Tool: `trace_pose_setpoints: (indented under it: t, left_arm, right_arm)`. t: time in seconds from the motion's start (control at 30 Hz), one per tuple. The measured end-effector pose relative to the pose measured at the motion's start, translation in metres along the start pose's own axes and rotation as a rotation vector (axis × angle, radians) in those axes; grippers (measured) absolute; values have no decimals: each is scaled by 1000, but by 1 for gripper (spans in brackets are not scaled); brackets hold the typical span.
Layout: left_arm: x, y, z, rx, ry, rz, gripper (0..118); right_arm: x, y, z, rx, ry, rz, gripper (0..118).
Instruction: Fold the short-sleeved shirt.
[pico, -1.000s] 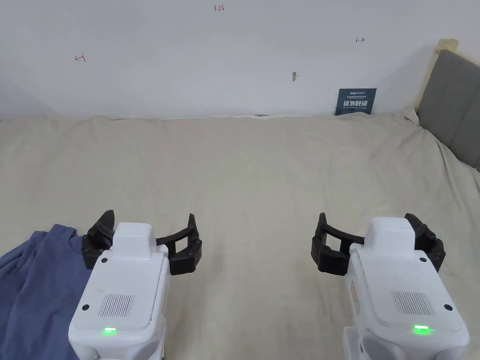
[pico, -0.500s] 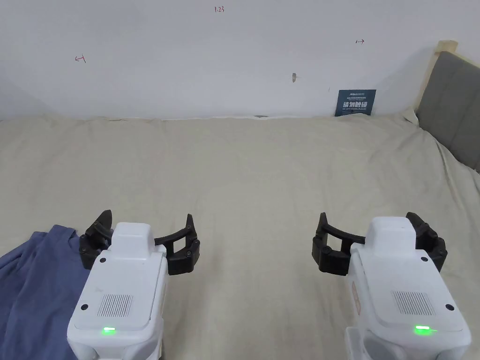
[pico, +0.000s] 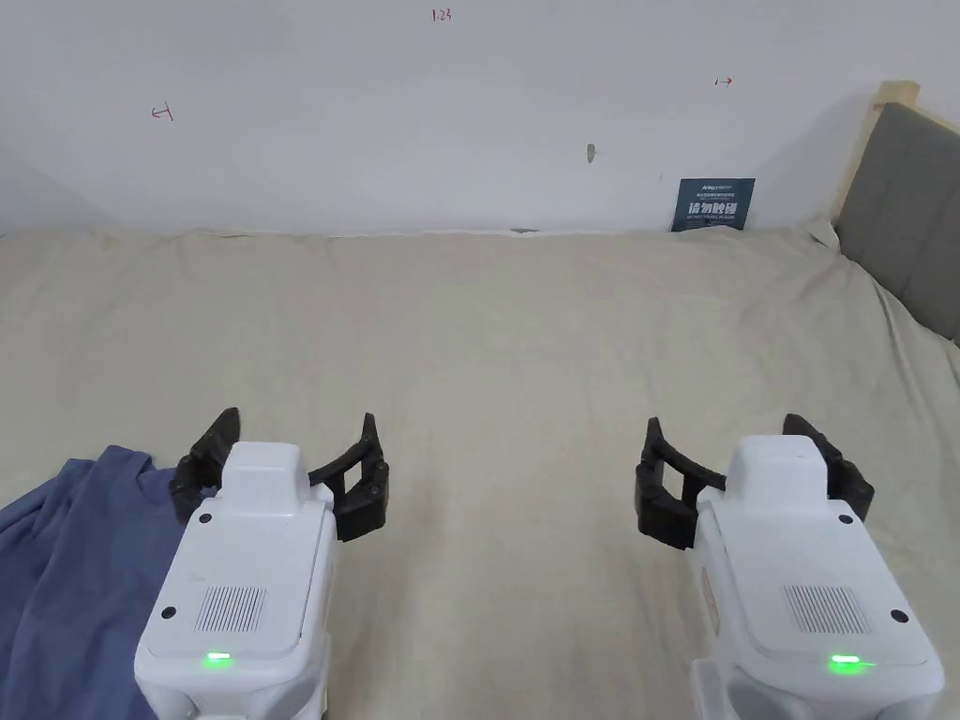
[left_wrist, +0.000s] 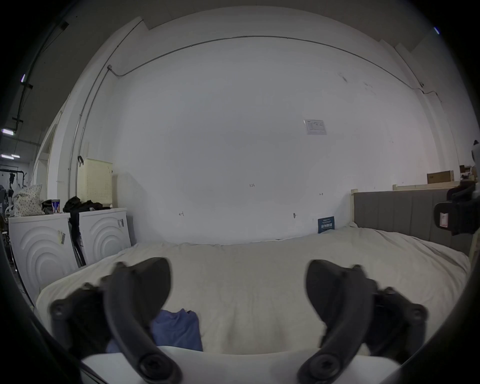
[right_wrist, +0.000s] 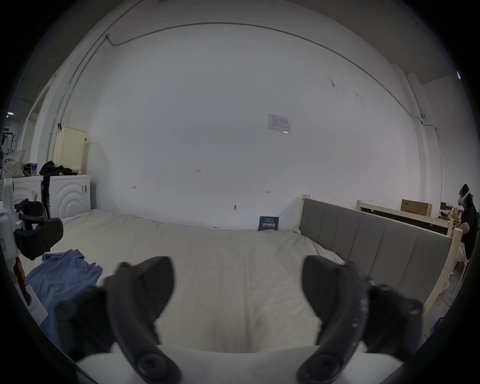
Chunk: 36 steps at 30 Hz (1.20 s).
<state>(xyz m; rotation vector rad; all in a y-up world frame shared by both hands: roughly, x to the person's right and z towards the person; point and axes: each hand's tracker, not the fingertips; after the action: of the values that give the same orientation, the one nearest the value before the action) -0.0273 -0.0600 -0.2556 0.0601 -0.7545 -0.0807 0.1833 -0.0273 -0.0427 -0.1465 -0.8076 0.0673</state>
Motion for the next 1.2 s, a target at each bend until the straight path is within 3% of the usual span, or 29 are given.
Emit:
trace_pose_setpoints:
  t: [0.07,0.1,0.13,0.23,0.5,1.0,1.2]
  left_arm:
    - [0,1,0,-8,-11,18,63]
    - [1,1,-1,-18,-16,23,32]
    - [1,1,-3,-30,-21,24,1]
    - [0,0,-6,-58,-53,24,0]
    - [-32,-13,3,-88,26,10,0]
    - [-193,-22,100,-150,449,-24,0]
    - [-231,-22,141,-176,535,-18,0]
  right_arm:
    - [-1,-1,0,-2,4,-1,49]
    - [-2,-1,-1,-5,-2,5,19]
    - [-3,0,-2,-5,-3,12,2]
    - [-1,0,-6,-11,19,-2,1]
    - [-28,1,-22,-17,75,5,1]
    - [-197,16,-29,8,504,7,1]
    - [-245,13,-16,-10,624,16,1]
